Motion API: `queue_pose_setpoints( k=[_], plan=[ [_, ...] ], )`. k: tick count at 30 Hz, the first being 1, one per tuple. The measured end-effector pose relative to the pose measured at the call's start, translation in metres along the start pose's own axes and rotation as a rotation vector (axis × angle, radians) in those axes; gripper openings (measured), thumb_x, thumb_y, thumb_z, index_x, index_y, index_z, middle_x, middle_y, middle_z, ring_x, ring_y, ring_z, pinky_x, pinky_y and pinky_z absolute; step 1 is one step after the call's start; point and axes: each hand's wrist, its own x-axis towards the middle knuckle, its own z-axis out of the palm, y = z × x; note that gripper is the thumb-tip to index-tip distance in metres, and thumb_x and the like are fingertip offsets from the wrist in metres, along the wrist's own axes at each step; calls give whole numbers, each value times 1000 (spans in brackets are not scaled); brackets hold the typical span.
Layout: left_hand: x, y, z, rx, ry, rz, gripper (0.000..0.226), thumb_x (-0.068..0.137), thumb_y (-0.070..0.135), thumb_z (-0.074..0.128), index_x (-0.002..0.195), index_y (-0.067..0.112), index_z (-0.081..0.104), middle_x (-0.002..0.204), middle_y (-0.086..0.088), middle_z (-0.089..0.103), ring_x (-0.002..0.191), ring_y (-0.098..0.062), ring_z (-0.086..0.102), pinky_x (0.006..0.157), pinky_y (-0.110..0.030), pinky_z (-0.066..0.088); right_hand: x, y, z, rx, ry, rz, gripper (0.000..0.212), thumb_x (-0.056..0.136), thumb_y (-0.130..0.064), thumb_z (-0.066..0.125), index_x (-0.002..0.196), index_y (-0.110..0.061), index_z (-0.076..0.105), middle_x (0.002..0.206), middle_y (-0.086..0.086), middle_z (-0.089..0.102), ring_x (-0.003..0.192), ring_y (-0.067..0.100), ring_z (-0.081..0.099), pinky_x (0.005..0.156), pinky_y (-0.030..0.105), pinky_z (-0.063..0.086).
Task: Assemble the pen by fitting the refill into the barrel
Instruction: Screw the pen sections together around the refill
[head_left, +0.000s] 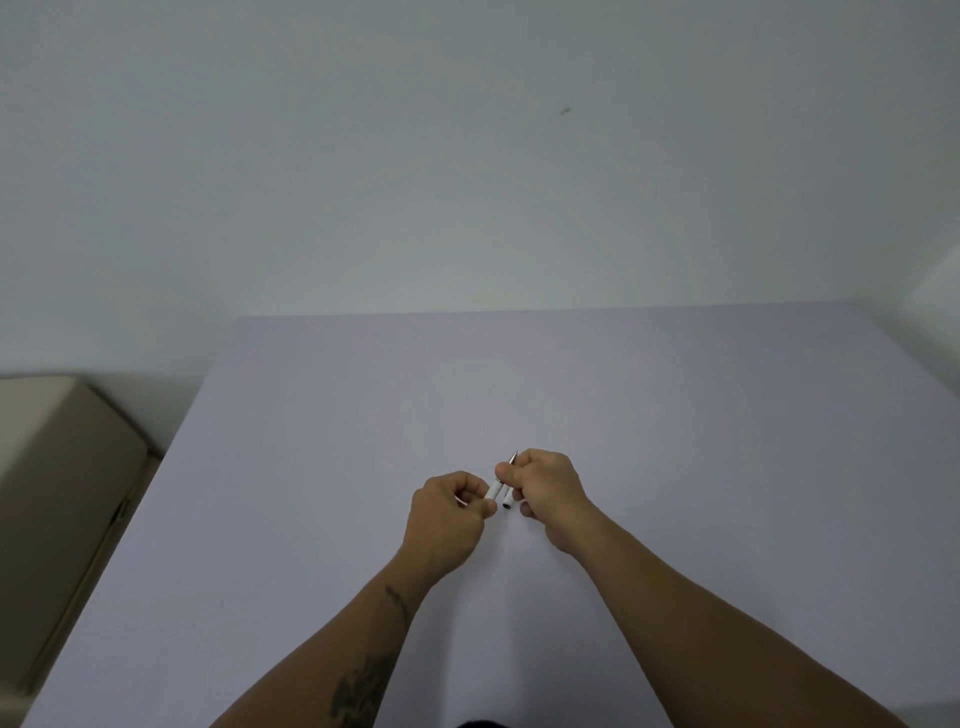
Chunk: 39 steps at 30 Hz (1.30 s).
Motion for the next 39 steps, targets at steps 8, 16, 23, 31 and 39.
queue_pose_setpoints(
  k=[8,16,23,31,39],
  plan=[
    [9,0,7,23,81,-88,5,84,16,69,78,18,68,67,5,61,54,-10,50,54,-23,43,23,3,-24,-161,-81,63,9,83,-17,68,85,-10,72,73,3,62,60,16,54,52,27,42],
    [13,-18,11,-22,100,-268,11,88,16,62,80,19,69,76,-4,69,66,-17,60,62,-30,52,66,31,-21,-723,5,33,39,86,-22,58,55,-19,35,58,-1,38,63,22,43,46,26,27],
    [13,-34,15,-16,59,-342,17,84,12,61,78,25,70,72,5,67,64,-11,59,57,-21,44,87,45,5,-755,84,87,40,79,-33,60,110,-8,53,105,8,63,99,31,64,70,29,41],
    [12,-38,10,-57,50,-343,14,81,11,64,80,21,73,70,4,64,60,-12,54,58,-25,46,87,31,6,-753,-38,114,15,72,-20,56,71,-6,62,71,7,68,68,25,66,62,28,52],
    [13,-34,-2,-112,39,-318,11,81,9,69,87,16,74,69,4,60,62,-14,54,63,-30,48,76,-3,5,146,-99,96,5,87,-7,67,83,-5,69,72,8,74,58,13,63,55,25,52]
  ],
)
